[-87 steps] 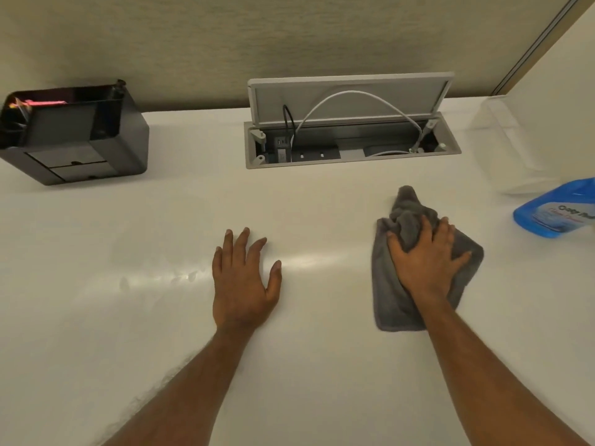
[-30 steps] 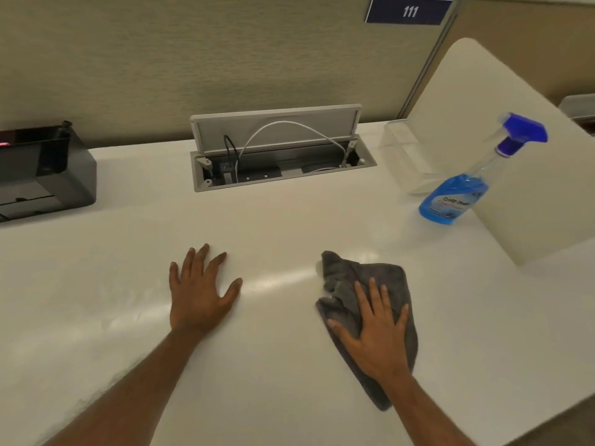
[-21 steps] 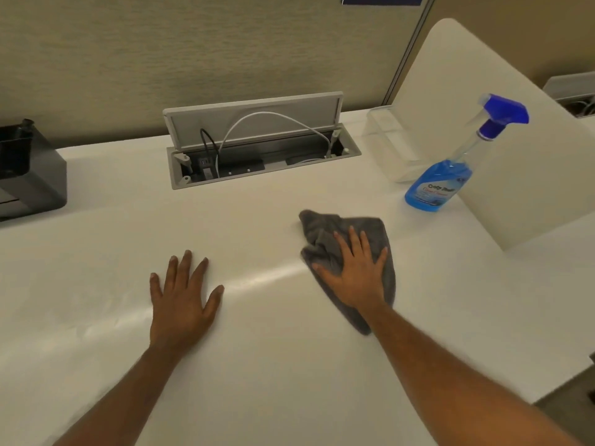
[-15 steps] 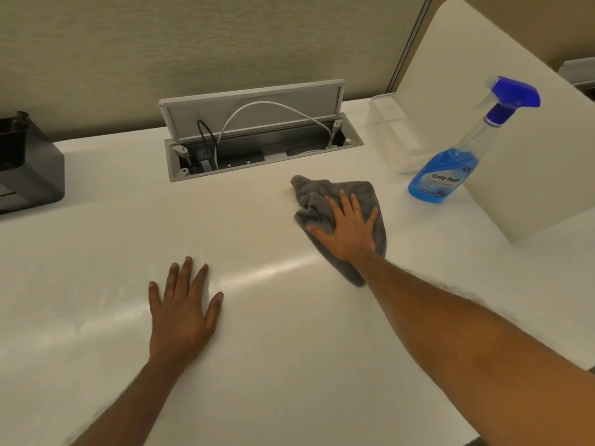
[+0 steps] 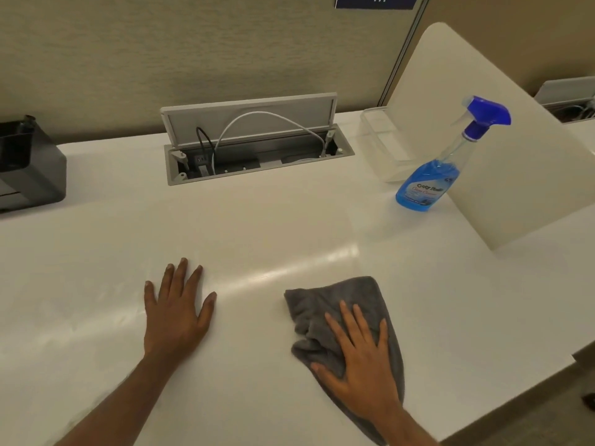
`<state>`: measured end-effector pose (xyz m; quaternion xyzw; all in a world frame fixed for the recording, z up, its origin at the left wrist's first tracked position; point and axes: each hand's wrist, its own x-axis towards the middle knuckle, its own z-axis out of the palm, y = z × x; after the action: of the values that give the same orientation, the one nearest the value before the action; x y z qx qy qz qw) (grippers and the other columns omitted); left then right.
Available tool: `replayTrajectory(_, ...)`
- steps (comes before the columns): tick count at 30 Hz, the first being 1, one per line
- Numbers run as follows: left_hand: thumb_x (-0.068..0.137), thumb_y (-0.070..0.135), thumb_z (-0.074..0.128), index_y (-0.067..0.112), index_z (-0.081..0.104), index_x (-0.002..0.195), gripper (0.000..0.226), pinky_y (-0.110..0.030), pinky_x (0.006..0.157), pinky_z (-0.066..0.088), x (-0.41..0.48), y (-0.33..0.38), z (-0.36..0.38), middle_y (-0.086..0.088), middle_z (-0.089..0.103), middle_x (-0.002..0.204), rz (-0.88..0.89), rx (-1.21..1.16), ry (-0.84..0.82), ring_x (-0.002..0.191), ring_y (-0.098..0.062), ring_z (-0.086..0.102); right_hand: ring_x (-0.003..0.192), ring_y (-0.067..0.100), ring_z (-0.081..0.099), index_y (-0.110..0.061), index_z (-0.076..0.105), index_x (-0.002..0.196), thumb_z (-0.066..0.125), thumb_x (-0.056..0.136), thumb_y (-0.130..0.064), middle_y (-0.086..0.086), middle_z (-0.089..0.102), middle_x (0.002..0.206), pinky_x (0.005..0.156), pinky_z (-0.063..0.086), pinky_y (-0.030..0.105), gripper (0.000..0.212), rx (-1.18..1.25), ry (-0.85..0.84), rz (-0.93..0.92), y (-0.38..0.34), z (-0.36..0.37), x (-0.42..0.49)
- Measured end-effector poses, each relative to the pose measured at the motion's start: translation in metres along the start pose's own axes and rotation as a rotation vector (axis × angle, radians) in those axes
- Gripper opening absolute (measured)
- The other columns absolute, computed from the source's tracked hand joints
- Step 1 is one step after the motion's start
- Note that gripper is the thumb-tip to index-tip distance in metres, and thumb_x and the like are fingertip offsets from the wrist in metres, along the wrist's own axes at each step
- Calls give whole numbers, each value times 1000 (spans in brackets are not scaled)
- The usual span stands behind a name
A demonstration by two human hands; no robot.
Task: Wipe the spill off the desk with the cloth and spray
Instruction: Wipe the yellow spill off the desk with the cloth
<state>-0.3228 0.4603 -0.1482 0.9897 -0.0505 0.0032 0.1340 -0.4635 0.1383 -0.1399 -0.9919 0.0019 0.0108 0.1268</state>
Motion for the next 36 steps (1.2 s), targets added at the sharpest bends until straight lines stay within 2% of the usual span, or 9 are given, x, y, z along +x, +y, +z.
replayTrajectory(3, 95, 58, 26, 22, 42, 149, 67, -55, 120, 8, -1, 1, 0, -4, 27, 163, 8, -7, 6, 152, -25, 20, 154, 15, 4, -43, 22, 154, 37, 84, -84, -9, 8, 167, 118, 6, 65, 83, -22, -5, -17, 6, -3, 22)
replayTrajectory(6, 94, 58, 28, 23, 43, 148, 65, -54, 121, 9, 0, 1, -2, -3, 28, 162, -2, -11, 23, 151, -24, 21, 154, 13, 0, -44, 19, 154, 33, 83, -84, -10, 7, 167, 118, 3, 65, 83, -21, -10, -11, 9, -8, 80)
replayTrajectory(10, 93, 56, 30, 23, 45, 146, 65, -54, 120, 11, 0, 3, -2, -3, 30, 161, 1, 3, 33, 151, -24, 23, 154, 17, 3, -44, 14, 155, 29, 83, -84, -6, 9, 167, 117, -2, 67, 84, -46, -23, 0, 9, -9, 166)
replayTrajectory(13, 94, 56, 30, 23, 45, 147, 64, -54, 121, 11, 0, 2, -1, -3, 30, 161, 0, 9, 32, 151, -24, 23, 154, 20, 4, -41, 16, 155, 29, 82, -84, -3, 11, 167, 117, -4, 66, 85, -42, -9, -21, 3, -7, 209)
replayTrajectory(18, 95, 57, 27, 23, 41, 149, 65, -53, 122, 8, 0, 1, 1, -2, 25, 163, -2, 4, 7, 152, -23, 17, 154, 24, 6, -36, 20, 156, 24, 82, -86, 3, 14, 166, 120, -5, 60, 89, -41, 35, -24, -7, -2, 255)
replayTrajectory(23, 94, 58, 30, 23, 40, 149, 65, -51, 122, 7, 2, -3, 0, 0, 26, 163, 0, -44, 2, 153, -21, 17, 154, 28, 3, -32, 16, 157, 17, 80, -88, 5, 9, 167, 123, 0, 56, 95, -44, 33, 7, -26, 6, 282)
replayTrajectory(27, 92, 58, 35, 20, 46, 145, 66, -47, 122, 16, 2, -13, -5, -2, 36, 158, 21, -85, 8, 149, -22, 27, 154, 29, 1, -32, 12, 158, 26, 84, -85, 6, 5, 167, 123, -1, 54, 92, -35, 2, 17, -59, 12, 293)
replayTrajectory(31, 91, 58, 38, 17, 52, 140, 65, -46, 117, 29, -3, -41, -18, -6, 42, 154, 21, -63, 17, 143, -26, 37, 154, 28, -2, -32, 10, 158, 27, 85, -83, 6, 3, 167, 123, -4, 52, 91, -24, -29, -55, -115, 26, 296)
replayTrajectory(36, 91, 59, 37, 18, 54, 139, 65, -48, 114, 32, -21, -91, -38, -7, 44, 152, -61, -16, 21, 141, -28, 40, 154, 27, -4, -32, 11, 158, 30, 87, -81, 6, 1, 167, 122, -6, 52, 88, 4, -63, -113, -186, 42, 292)
